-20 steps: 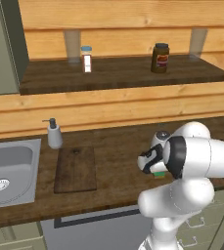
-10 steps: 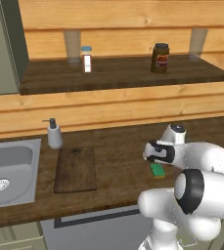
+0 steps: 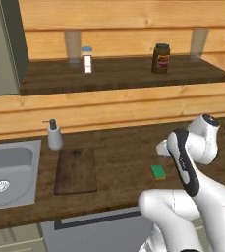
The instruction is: Pick up the sponge from the counter and clean the cutting board by briefly scrubbing or pressing down on the cutting board. Once finished, release the sponge.
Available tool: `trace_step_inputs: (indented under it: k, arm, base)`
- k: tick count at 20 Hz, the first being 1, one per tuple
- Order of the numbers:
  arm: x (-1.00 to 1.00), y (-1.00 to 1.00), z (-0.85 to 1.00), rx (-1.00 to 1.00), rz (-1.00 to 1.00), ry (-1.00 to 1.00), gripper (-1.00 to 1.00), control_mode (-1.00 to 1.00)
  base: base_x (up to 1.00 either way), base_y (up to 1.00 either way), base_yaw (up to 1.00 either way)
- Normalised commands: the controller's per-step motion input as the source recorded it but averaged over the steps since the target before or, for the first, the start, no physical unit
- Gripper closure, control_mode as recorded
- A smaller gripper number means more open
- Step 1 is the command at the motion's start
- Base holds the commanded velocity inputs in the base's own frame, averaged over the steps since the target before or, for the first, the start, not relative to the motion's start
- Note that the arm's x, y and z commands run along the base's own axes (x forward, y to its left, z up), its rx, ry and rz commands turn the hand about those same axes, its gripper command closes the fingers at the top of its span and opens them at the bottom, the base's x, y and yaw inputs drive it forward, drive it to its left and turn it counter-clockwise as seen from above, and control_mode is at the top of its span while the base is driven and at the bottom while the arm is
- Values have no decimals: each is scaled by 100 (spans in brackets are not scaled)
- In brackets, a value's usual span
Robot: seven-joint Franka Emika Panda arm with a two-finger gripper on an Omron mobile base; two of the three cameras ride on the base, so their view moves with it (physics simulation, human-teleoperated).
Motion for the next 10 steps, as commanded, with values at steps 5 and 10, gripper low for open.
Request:
trace_step_inputs:
  k: [5,10]
  arm:
    - [-72,0,100,8,1,-3,-100,-100]
    - [-60,4,100,2,0,0,-100,-100]
  base:
    - [0,0,0]
    - [0,0,0]
